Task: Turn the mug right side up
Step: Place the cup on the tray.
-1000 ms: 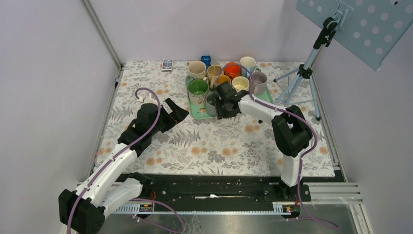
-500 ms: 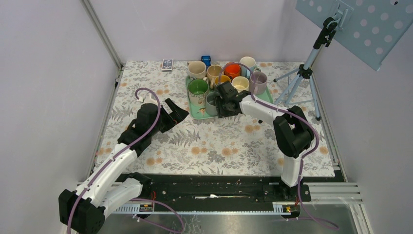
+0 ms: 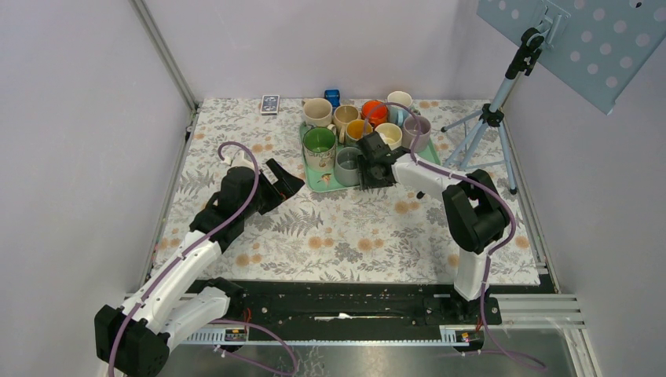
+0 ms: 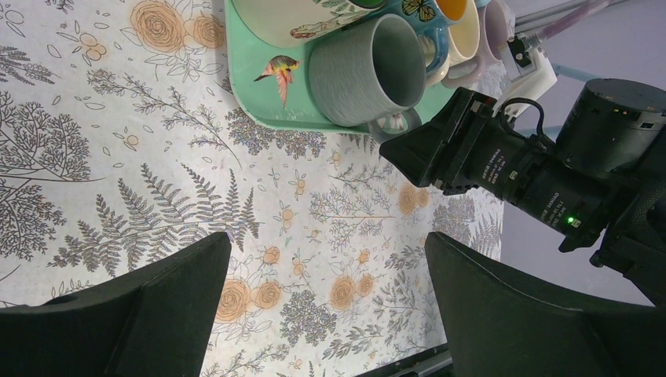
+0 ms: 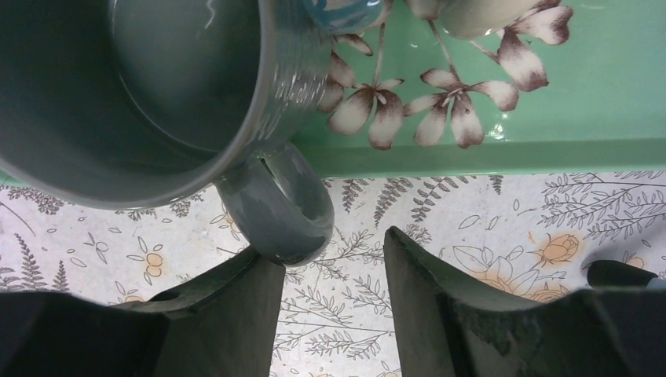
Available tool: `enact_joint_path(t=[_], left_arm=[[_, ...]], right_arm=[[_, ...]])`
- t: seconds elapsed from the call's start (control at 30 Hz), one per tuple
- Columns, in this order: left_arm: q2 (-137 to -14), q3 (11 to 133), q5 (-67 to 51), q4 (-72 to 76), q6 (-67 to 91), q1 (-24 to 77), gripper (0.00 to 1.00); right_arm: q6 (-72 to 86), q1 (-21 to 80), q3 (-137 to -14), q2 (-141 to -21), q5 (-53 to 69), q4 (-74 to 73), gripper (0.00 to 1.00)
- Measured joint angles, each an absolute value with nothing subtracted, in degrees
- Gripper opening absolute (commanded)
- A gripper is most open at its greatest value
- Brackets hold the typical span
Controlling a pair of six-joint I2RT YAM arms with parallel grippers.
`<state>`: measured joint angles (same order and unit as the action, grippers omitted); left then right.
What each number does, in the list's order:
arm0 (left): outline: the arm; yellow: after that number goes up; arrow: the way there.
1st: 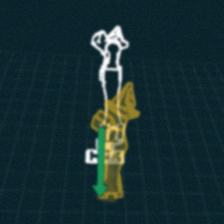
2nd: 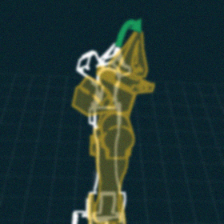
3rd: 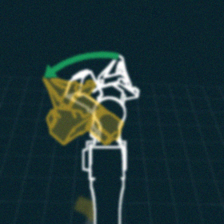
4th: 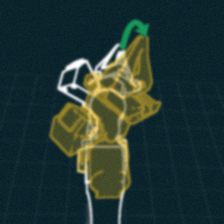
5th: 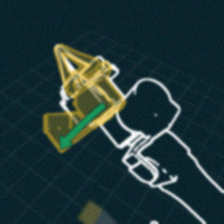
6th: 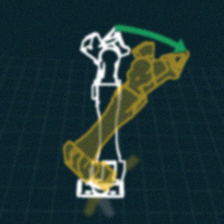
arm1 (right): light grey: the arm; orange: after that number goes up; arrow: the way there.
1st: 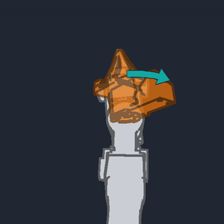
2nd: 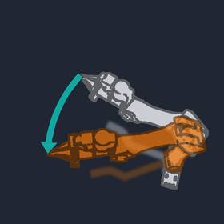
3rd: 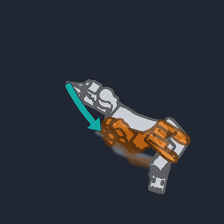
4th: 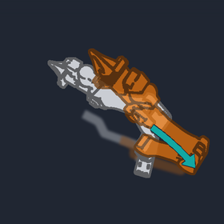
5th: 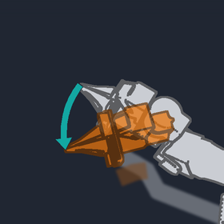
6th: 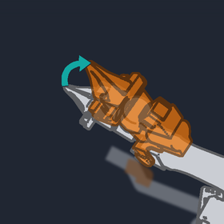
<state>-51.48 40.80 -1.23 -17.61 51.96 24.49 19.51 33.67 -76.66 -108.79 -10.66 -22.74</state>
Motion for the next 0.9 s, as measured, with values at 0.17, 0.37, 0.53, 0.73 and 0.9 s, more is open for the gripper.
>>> enact_joint_path(t=[0.17,0.37,0.53,0.73,0.9], left_arm=[[-51.51,40.80,-1.23,-17.61,51.94,24.43,0.99],[-51.48,40.80,-1.23,-17.63,51.92,24.38,0.99],[-51.48,40.80,-1.23,-17.76,51.90,24.27,0.99],[-51.48,40.80,-1.23,-18.57,51.86,24.21,0.99],[-51.48,40.80,-1.23,-18.57,51.88,24.03,0.99]], right_arm=[[19.77,33.19,-76.55,-108.77,-11.53,-22.17,0.57],[19.75,32.88,-76.55,-108.77,-12.71,-20.49,0.57],[18.98,32.88,-75.96,-108.73,-12.84,-16.99,0.57],[17.63,32.88,-71.42,-106.37,-10.55,-12.64,0.59],[16.23,32.88,-68.42,-102.89,-6.94,-8.36,0.70]])
